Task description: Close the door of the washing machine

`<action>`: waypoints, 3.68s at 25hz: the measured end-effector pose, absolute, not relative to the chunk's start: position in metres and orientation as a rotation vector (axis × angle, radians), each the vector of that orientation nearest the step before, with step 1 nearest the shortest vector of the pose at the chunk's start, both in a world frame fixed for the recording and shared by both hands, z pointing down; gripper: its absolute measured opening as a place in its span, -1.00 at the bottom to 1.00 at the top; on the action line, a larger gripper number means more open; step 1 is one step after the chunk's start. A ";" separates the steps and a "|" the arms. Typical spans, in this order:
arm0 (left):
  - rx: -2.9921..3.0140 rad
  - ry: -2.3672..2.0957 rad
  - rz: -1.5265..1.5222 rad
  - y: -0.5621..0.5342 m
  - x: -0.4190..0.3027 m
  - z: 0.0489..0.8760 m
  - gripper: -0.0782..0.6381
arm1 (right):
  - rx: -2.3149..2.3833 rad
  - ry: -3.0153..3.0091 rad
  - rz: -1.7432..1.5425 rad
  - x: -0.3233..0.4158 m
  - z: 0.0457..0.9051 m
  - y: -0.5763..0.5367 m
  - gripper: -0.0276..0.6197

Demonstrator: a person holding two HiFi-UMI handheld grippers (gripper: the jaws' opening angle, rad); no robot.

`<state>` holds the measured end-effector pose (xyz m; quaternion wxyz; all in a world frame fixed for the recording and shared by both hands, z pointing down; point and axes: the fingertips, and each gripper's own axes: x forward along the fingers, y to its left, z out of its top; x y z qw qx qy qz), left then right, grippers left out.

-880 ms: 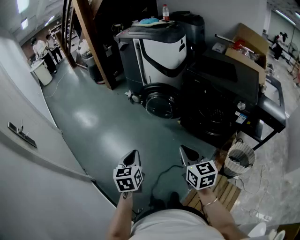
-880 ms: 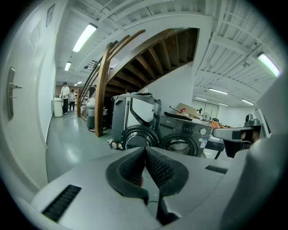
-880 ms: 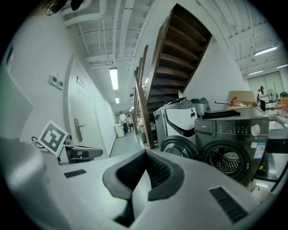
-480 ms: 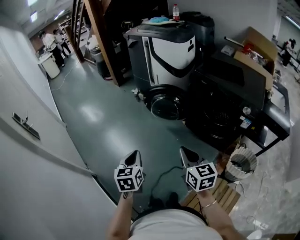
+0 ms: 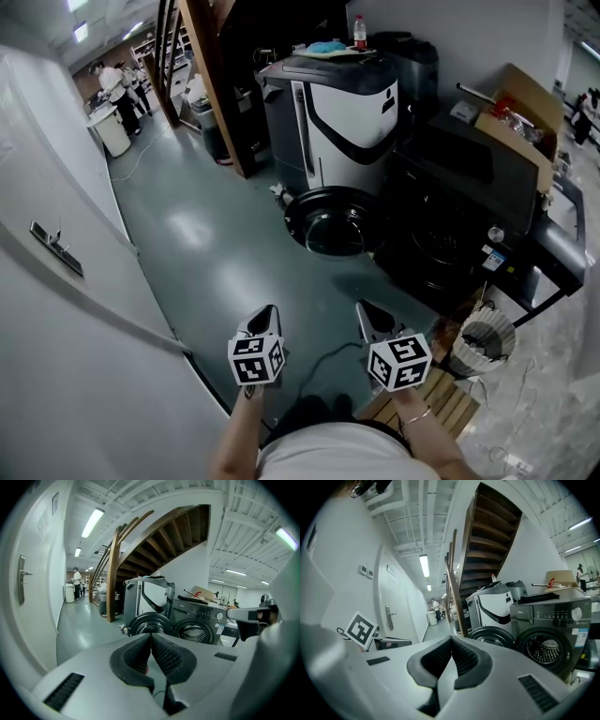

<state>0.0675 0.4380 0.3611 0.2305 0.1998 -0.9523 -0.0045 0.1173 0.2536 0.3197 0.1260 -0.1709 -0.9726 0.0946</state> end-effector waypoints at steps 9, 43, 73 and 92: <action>0.541 -2.611 0.034 0.420 0.049 0.367 -0.43 | -0.462 -2.847 0.282 0.104 0.317 0.223 -0.89; 0.653 -2.432 -0.020 0.410 -0.318 0.444 -0.25 | -0.339 -2.721 0.223 -0.262 0.353 0.228 -0.71; 0.914 -1.993 0.607 0.357 -0.432 0.641 -0.18 | -0.306 -2.544 0.277 -0.378 0.478 0.208 -0.55; 1.166 -1.717 0.888 0.333 -0.384 0.662 -0.31 | -0.164 -2.488 0.349 -0.325 0.498 0.182 -0.55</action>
